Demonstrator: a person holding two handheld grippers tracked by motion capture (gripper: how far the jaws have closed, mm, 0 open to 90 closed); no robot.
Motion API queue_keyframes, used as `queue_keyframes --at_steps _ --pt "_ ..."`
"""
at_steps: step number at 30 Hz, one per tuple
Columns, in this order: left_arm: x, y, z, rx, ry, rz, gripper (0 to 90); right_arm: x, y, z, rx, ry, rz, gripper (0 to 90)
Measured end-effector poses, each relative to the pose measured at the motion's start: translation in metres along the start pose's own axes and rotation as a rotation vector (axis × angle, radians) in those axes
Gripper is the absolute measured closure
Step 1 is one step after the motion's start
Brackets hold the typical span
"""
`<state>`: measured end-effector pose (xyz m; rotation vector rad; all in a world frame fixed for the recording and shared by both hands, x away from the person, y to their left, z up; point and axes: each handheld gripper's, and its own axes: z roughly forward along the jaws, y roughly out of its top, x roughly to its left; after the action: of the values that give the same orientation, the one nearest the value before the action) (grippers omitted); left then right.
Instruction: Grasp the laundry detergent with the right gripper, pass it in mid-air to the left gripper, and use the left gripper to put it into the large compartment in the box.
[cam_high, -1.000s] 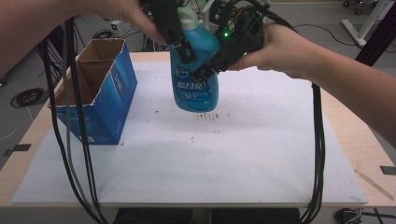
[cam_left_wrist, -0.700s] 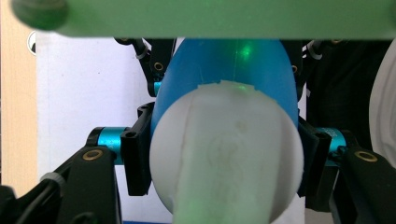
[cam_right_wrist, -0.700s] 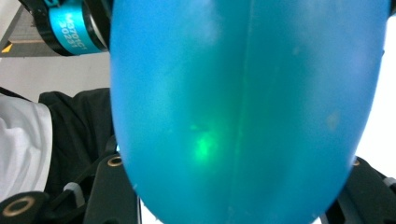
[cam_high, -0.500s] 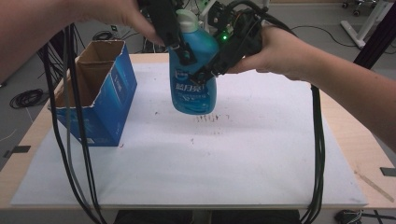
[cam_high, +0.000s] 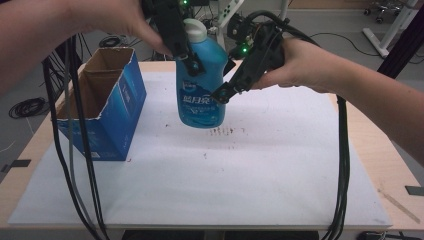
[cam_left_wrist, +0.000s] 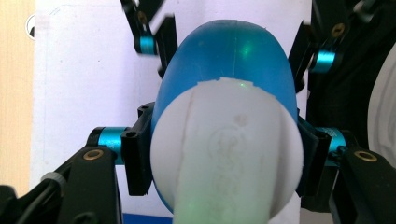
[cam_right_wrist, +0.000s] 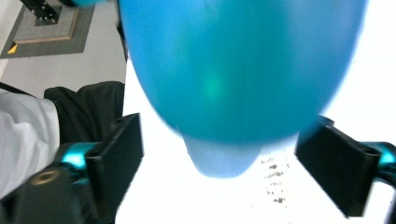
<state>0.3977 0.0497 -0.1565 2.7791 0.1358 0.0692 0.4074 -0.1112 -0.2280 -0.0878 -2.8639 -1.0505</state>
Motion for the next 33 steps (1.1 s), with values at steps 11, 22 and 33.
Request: queue_keyframes --at_steps 11,22,33 --pt "-0.002 -0.016 -0.013 -0.013 0.011 -0.055 37.3 -0.012 -0.037 -0.021 0.048 -0.068 0.106 13.3" --pt "-0.002 -0.050 -0.049 -0.066 0.082 -0.189 37.3 -0.027 -0.085 -0.047 0.079 -0.143 0.211 13.3" --pt "-0.002 -0.105 -0.101 -0.116 0.253 -0.458 37.4 -0.038 -0.132 -0.066 0.129 -0.212 0.322 13.4"
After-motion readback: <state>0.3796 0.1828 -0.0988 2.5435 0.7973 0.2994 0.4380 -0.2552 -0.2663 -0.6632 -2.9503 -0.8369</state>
